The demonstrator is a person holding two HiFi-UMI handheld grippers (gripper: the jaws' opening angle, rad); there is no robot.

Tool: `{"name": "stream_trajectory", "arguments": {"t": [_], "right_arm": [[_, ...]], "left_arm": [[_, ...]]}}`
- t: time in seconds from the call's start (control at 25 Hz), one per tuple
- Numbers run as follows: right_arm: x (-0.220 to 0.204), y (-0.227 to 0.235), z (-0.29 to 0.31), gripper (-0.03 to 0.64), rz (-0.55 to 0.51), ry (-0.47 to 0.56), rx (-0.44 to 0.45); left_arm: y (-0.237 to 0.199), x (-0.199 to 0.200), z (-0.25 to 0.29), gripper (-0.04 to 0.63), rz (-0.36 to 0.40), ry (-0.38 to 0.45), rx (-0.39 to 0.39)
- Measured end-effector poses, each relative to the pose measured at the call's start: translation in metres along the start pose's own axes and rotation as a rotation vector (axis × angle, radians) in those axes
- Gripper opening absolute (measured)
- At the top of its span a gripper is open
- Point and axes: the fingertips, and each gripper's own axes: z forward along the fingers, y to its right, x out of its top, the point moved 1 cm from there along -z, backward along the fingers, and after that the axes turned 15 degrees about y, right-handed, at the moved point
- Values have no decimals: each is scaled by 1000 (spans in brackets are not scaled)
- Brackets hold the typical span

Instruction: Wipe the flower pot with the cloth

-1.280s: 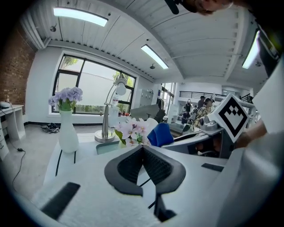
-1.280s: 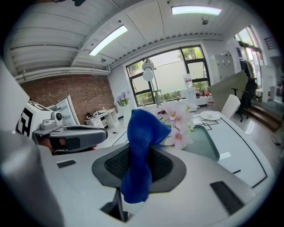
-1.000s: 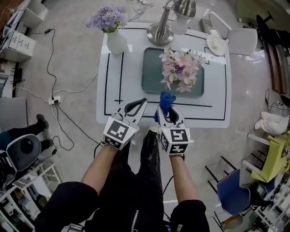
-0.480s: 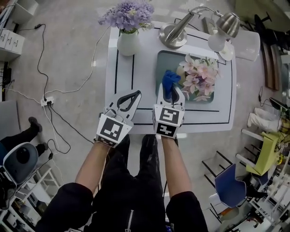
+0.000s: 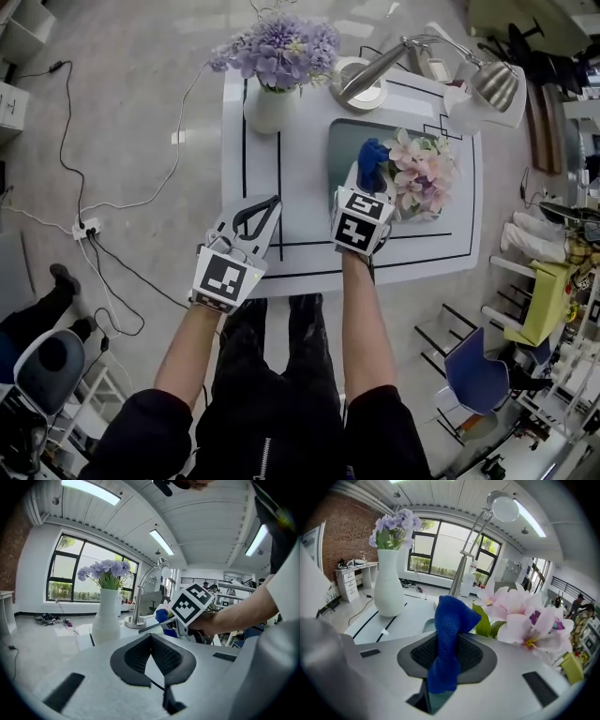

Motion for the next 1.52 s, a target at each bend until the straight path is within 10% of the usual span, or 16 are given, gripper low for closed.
{"name": "stream_trajectory", "arguments": {"t": [0.6, 1.52], "right_arm": [[-29, 5, 12, 94, 0, -95, -66], [-74, 31, -39, 94, -68, -312, 132]], "left_arm": [[-14, -8, -2, 5, -70, 5, -29], [25, 1, 18, 5, -22, 18, -87]]}}
